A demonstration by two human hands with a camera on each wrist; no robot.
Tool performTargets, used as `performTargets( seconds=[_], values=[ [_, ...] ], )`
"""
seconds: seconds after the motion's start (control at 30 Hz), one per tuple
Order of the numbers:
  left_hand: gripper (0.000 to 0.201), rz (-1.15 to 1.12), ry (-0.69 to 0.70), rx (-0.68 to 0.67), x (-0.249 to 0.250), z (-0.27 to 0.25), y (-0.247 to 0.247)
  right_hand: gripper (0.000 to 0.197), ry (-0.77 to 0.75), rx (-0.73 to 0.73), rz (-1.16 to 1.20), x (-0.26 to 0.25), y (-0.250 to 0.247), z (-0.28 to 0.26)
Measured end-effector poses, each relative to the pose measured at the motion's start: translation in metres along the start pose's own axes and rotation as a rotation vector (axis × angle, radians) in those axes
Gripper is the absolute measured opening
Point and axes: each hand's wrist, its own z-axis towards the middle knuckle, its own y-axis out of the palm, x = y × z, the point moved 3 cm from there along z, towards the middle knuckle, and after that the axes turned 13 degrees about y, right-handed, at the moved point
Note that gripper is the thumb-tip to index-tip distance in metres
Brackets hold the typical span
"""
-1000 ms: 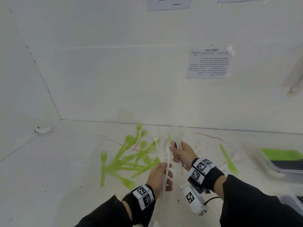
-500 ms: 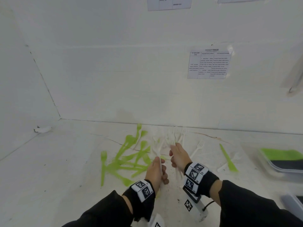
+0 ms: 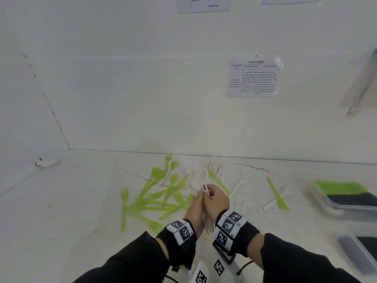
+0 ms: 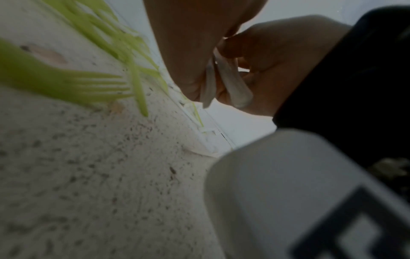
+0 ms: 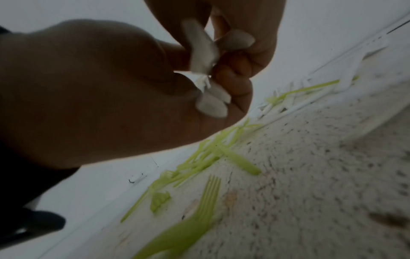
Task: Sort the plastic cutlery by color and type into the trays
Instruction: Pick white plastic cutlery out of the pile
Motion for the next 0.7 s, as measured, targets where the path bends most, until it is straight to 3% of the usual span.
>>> performTargets(
  seconds=[0.33, 0.5, 0.7],
  values=[
    [0.031, 0.004, 0.058, 0.069, -0.001, 0.004, -0.005, 0.024, 0.002, 0.030, 0.073, 0.000, -0.011, 0.004],
    [0.038, 0.016, -0.018, -0.009, -0.002, 0.002, 0.000, 0.024, -0.080, -0.051, -0.061, 0.001, -0.002, 0.004],
    [0.048, 0.033, -0.028, -0.007, 0.001, 0.002, -0.002, 0.015, -0.098, -0.131, 0.011, 0.001, -0.002, 0.000]
  ],
)
